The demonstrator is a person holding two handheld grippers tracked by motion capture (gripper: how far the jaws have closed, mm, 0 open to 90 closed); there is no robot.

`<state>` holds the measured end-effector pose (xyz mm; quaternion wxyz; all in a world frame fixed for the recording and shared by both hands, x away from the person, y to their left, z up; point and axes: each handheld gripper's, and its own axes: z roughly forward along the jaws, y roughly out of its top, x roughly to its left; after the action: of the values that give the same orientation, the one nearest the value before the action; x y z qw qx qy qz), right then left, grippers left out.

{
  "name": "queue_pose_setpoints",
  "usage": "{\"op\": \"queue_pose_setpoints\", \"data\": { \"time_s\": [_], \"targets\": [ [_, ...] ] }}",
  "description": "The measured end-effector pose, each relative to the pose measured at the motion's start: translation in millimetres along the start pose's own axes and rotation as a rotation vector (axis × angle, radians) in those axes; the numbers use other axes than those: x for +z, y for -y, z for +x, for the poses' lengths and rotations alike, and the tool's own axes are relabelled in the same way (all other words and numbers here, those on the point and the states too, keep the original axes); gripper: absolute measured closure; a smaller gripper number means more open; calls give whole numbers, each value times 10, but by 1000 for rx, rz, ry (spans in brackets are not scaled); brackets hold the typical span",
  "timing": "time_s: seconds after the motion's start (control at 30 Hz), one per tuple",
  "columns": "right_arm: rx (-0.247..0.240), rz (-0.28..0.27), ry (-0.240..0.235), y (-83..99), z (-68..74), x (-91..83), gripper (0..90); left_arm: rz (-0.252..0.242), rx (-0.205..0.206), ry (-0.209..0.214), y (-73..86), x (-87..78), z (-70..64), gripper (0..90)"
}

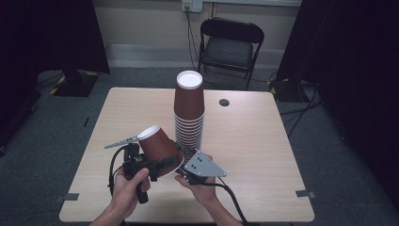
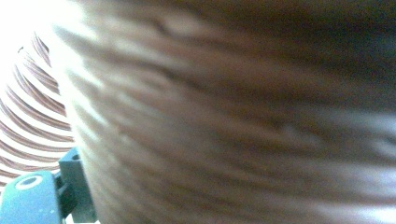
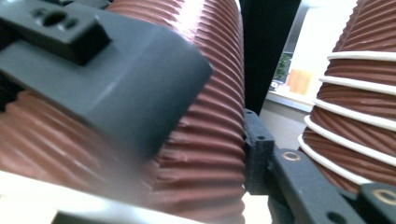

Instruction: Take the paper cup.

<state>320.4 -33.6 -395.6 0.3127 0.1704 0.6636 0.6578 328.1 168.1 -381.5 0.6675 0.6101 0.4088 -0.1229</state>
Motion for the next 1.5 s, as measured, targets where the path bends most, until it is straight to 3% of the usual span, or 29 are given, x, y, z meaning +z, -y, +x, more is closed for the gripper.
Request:
{"op": "queue_pose_setpoints", "data": {
  "time_s": [0.13,0.2,0.47,0.63,1.1,1.17,1.4,1.43,1.5],
  "targets": [
    [11,-10,23,3,-3,9,769,-12,25,4,-10,14,12,87],
    [28,-25,43,6,-16,-5,827,-35,40,-2,-37,-17,14,75],
    [52,-27,43,3,-16,1,855,-52,73,-17,-70,-43,28,34],
    [42,-7,27,5,-22,0,862,-43,119,-44,-96,-55,40,0],
    [38,-7,44,2,-12,-7,863,-37,113,-32,-149,-51,49,3],
    [14,-9,38,6,26,-18,863,-58,104,-44,-166,-73,62,15],
    [9,6,17,10,30,-33,862,-93,129,-80,-217,-144,63,40],
    [3,11,13,9,34,-40,862,-108,156,-121,-236,-158,56,26],
    [3,17,2,10,32,-48,862,-117,175,-134,-240,-165,49,22]
  ]
}}
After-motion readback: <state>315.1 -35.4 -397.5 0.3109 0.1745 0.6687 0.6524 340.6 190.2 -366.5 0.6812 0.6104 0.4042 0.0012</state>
